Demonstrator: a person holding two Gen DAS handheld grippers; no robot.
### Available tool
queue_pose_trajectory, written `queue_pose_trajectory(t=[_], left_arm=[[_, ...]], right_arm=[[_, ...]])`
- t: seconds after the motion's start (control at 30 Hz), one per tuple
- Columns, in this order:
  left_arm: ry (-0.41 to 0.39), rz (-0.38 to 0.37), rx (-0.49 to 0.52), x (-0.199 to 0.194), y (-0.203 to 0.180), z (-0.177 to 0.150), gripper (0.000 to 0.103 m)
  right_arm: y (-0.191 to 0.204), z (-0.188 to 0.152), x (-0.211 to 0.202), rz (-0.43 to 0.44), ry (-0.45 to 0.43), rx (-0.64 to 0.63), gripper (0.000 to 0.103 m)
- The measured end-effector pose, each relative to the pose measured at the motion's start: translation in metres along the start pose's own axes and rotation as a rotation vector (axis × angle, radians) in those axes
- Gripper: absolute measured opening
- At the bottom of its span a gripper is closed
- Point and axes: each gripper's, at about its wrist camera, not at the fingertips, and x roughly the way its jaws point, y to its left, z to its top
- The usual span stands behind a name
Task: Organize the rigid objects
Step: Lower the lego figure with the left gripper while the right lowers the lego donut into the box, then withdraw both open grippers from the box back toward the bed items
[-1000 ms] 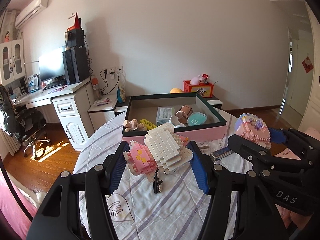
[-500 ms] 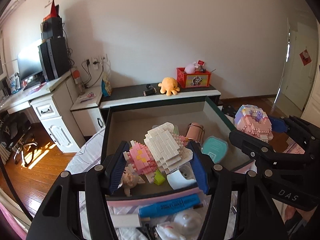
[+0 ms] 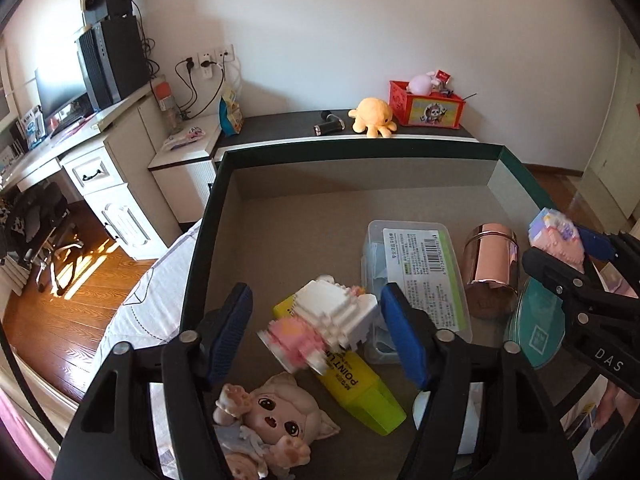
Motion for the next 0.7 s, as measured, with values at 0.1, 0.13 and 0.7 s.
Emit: queue_pose_trajectory(t=[0.1,0.13,0.7], left_arm=[[-0.036,-0.004,-0.007,-0.014,0.001,-0.004,0.090],[-0.047,-0.005,-0.014,-0.022,0.002,-0.006,0.091],[-0.437,0.072,-0.033,-0.261,-0.016,-0.131,0.103]], right_arm=[[-0.004,0.002,-0.001,0.030,-0.001,0.025,0.068],[-0.005,0.001,-0.005,0.051,-0.002,0.036,0.074],[0.048,-0.084,-0.239,0.065,-0.362,0.090,0.103]])
